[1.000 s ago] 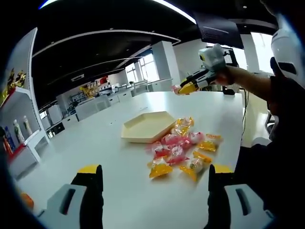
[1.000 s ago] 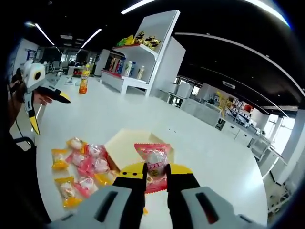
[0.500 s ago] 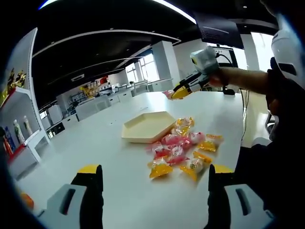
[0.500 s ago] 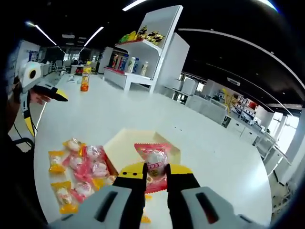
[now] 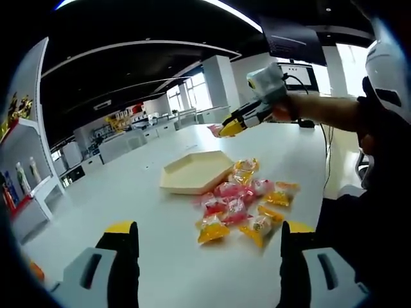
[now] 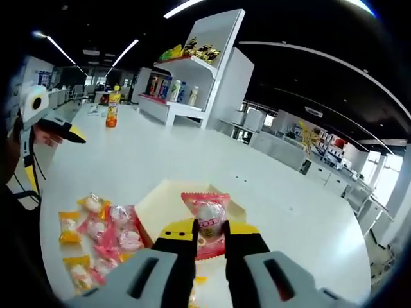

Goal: Pick up the marshmallows scattered on the table and place them into the bowl on the table

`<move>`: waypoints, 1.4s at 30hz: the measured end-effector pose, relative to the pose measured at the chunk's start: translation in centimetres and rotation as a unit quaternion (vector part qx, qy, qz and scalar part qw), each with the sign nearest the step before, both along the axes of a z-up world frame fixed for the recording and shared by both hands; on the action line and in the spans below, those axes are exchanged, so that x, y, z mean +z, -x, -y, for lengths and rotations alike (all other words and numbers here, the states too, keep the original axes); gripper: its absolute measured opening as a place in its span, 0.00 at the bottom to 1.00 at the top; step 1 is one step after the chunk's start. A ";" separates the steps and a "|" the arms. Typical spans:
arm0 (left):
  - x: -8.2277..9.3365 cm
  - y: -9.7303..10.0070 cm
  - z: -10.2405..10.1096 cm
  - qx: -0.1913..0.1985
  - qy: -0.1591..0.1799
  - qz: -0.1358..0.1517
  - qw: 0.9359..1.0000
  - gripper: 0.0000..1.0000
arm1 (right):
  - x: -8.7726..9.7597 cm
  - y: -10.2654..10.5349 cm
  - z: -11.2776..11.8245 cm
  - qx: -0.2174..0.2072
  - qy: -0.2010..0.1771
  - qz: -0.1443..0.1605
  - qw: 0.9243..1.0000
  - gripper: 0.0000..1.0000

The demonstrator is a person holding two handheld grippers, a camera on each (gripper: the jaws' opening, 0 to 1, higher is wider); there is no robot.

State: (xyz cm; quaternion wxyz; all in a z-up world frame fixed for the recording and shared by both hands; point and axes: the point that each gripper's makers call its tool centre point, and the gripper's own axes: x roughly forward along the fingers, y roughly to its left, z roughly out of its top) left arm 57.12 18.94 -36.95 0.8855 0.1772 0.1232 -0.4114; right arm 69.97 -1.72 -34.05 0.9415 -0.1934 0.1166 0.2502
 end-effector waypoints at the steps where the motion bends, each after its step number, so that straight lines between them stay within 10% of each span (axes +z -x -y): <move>1: 0.0 0.0 0.0 0.000 0.000 0.000 1.000 0.91 | -0.2 -0.1 0.0 -0.001 0.000 -0.001 1.000 0.15; 42: -0.4 0.0 0.0 -0.003 -0.006 -0.006 1.000 0.91 | -4.6 -2.0 -3.4 0.014 -0.026 -0.056 0.998 0.15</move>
